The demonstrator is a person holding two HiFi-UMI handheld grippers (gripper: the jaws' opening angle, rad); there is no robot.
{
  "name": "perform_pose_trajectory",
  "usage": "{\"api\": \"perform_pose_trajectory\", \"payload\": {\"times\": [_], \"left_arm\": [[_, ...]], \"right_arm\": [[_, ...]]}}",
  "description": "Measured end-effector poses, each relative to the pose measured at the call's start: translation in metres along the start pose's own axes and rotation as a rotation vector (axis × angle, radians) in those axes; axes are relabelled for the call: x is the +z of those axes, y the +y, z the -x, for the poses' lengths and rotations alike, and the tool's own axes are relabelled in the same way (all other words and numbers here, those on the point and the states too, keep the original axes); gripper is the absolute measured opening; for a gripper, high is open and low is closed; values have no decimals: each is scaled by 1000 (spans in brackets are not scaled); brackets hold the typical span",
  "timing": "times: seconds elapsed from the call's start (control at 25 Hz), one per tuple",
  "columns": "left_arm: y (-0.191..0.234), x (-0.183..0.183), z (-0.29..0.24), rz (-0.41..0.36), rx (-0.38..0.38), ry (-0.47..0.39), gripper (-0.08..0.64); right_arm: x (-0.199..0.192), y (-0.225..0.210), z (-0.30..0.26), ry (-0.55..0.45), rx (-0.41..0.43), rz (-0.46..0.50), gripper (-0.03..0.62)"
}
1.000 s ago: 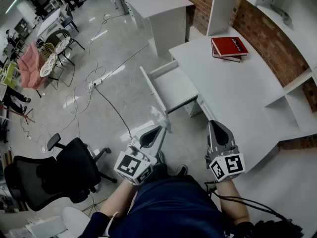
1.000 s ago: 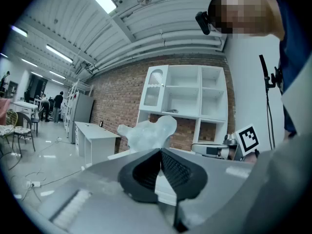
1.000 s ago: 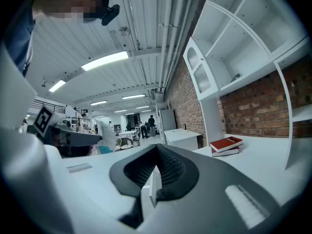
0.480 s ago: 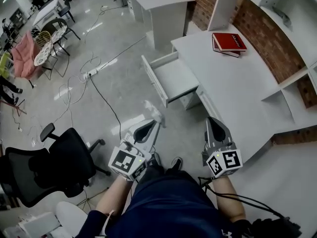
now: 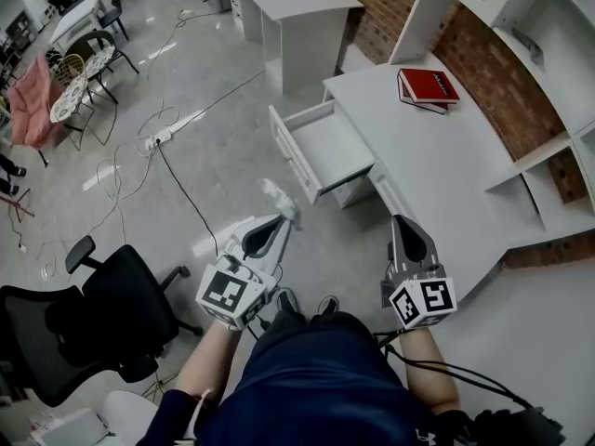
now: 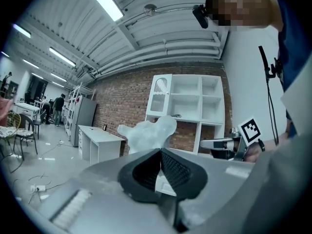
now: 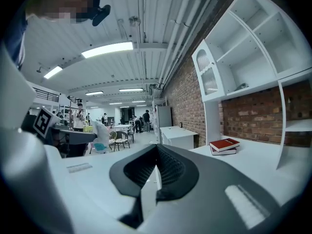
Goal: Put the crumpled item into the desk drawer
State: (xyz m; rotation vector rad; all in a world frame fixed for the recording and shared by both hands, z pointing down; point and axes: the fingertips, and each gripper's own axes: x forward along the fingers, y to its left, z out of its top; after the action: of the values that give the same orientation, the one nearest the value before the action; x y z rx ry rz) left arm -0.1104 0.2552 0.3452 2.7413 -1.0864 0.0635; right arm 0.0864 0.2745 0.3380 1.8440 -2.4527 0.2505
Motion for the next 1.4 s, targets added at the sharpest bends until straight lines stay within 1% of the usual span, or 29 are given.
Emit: {"api": "perform_pose_trajectory", "payload": {"times": [0.24, 0.44, 0.56, 0.68, 0.88, 1.04, 1.2, 1.4], "left_arm": [[28, 2, 12, 12, -16, -6, 5], [38, 3, 12, 14, -26, -15, 5], [42, 0, 6, 0, -35, -21, 5], [47, 6, 1, 2, -19, -14, 5], [63, 11, -12, -25, 15, 0, 5], [80, 14, -34, -27, 51, 18, 5], [94, 17, -69, -54, 46, 26, 5], [113, 19, -111, -79, 65, 49, 5]], "right_arm": [[2, 17, -9, 9, -34, 2, 2], [-1, 22, -16, 20, -40, -4, 2], [-2, 20, -25, 24, -33, -14, 2], [-3, 19, -37, 23, -17, -21, 2], [0, 12, -67, 9, 23, -37, 2], [0, -2, -96, 4, 48, -53, 2], [2, -28, -130, 2, 65, -81, 2], [11, -60, -171, -4, 92, -107, 2]]}}
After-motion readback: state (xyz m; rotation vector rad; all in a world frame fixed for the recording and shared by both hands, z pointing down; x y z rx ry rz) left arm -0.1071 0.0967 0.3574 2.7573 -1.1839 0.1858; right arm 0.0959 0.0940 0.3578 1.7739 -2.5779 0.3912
